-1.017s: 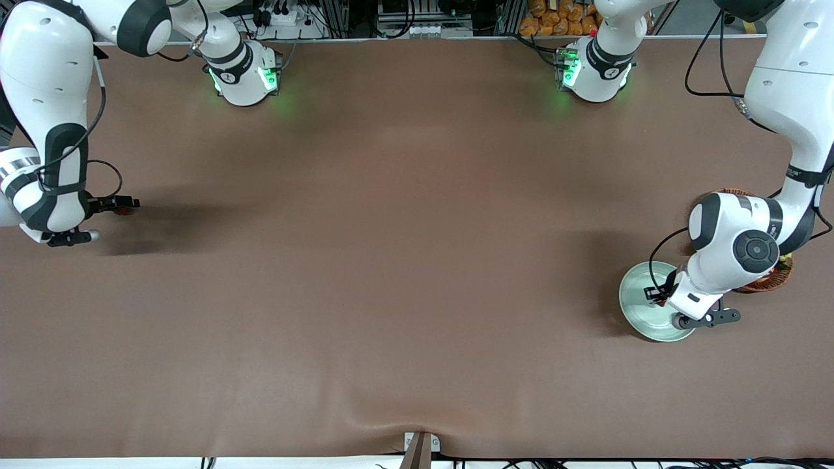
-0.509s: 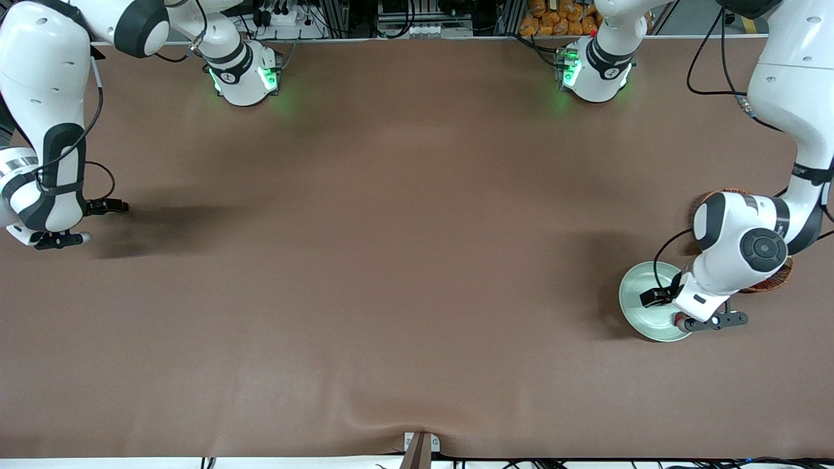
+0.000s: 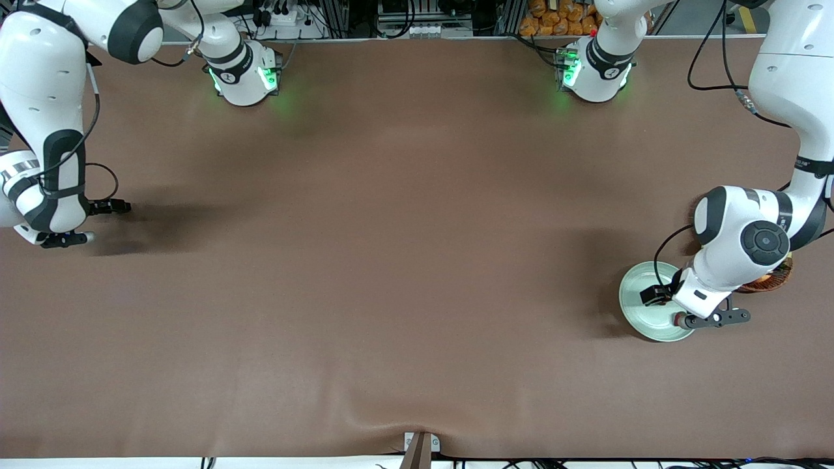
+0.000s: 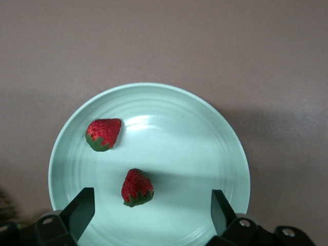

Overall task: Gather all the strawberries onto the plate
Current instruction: 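Grasp the last strawberry with the right gripper and lift it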

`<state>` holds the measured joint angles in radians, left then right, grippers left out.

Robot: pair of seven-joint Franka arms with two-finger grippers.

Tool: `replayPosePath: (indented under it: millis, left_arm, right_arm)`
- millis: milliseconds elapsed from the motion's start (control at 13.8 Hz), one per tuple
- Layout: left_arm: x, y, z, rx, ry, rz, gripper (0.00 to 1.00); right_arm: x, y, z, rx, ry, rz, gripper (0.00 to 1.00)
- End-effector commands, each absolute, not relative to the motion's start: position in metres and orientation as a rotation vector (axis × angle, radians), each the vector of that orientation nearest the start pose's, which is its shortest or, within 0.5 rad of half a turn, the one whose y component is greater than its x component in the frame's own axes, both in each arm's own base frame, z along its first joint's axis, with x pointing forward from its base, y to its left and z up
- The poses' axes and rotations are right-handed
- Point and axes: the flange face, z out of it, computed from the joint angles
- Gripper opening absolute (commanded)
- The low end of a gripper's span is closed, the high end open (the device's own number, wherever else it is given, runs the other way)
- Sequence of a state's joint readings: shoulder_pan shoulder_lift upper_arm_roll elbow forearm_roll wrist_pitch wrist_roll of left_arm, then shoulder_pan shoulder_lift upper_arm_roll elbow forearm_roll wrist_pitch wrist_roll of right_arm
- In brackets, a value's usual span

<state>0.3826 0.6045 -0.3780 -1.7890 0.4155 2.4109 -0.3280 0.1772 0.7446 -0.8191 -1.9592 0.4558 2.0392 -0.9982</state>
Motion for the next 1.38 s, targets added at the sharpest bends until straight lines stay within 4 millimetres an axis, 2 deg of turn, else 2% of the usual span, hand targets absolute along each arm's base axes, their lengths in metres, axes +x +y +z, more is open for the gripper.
replayPosePath:
  millis: [0,145,291,509,581,799,1017,1308]
  left_arm:
    - [0.654,0.016,0.259,-3.052,-0.146,-0.16,1.0]
    - [0.653,0.016,0.259,-3.052,-0.145,-0.156,1.0]
    - [0.653,0.003,0.261,-3.065,-0.177,-0.161,1.0]
    - [0.653,-0.023,0.268,-3.086,-0.232,-0.175,1.0]
    - [0.65,-0.023,0.269,-3.076,-0.253,-0.146,1.0]
    - [0.649,-0.034,0.274,-3.077,-0.254,-0.123,1.0]
    - [0.648,-0.037,0.273,-3.078,-0.278,-0.121,1.0]
    - [0.649,-0.043,0.281,-3.079,-0.301,-0.141,1.0]
  right_arm:
    - [0.468,-0.32,0.172,-2.918,-0.188,0.579,0.0]
    - [0.481,-0.313,0.184,-2.884,-0.185,0.59,0.0]
    - [0.505,-0.299,0.2,-2.854,-0.191,0.604,0.0]
    - [0.551,-0.256,0.232,-2.845,-0.173,0.638,0.0]
    - [0.569,-0.237,0.242,-2.864,-0.173,0.627,0.0]
    - [0.616,-0.148,0.277,-2.87,-0.084,0.663,0.0]
    - [0.647,-0.053,0.295,-2.865,0.115,0.65,0.0]
    - [0.657,0.064,0.3,-2.759,0.388,0.639,0.0]
